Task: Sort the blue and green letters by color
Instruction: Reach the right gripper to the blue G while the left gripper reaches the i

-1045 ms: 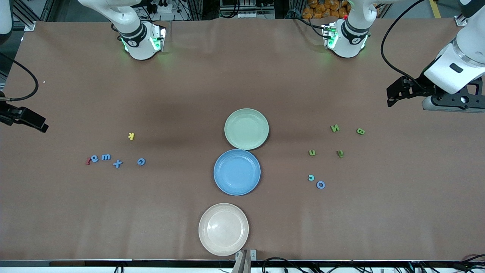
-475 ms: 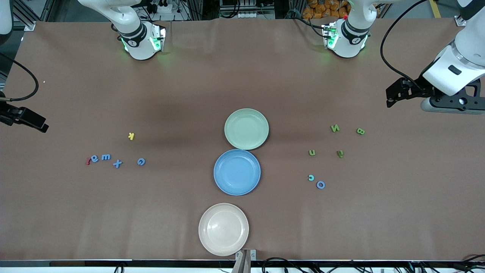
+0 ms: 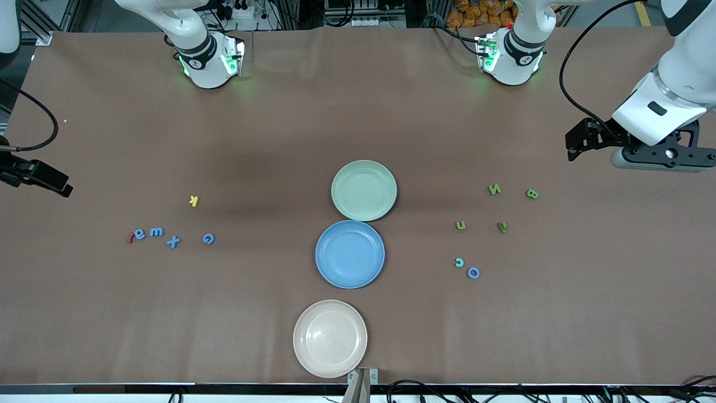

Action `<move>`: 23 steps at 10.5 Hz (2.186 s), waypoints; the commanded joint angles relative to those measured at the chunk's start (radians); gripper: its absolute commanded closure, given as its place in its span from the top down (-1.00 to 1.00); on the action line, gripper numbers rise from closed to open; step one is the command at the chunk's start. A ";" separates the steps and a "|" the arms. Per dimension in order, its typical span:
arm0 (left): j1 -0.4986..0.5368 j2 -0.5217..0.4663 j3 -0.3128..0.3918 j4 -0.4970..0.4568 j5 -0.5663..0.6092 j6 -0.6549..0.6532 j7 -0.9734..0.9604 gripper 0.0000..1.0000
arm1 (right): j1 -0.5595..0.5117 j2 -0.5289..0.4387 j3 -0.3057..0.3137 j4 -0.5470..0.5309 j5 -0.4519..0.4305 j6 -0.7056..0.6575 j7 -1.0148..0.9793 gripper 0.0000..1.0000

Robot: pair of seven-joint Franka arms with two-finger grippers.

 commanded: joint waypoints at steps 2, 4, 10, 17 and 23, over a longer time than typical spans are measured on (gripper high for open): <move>-0.001 0.041 -0.001 -0.009 0.021 0.001 -0.002 1.00 | 0.000 0.025 0.010 0.007 0.019 0.045 0.012 1.00; 0.008 0.121 -0.001 -0.011 0.020 0.016 -0.003 1.00 | 0.018 0.057 0.011 0.001 0.022 0.079 0.001 1.00; 0.029 0.259 0.002 -0.165 0.017 0.356 -0.030 1.00 | 0.005 0.173 0.010 0.001 0.022 0.131 -0.046 1.00; -0.010 0.365 0.000 -0.287 0.018 0.576 -0.284 1.00 | -0.020 0.279 0.008 -0.019 0.137 0.238 0.057 1.00; -0.044 0.423 0.000 -0.388 0.018 0.783 -0.423 1.00 | 0.080 0.316 0.008 -0.217 0.120 0.442 0.559 1.00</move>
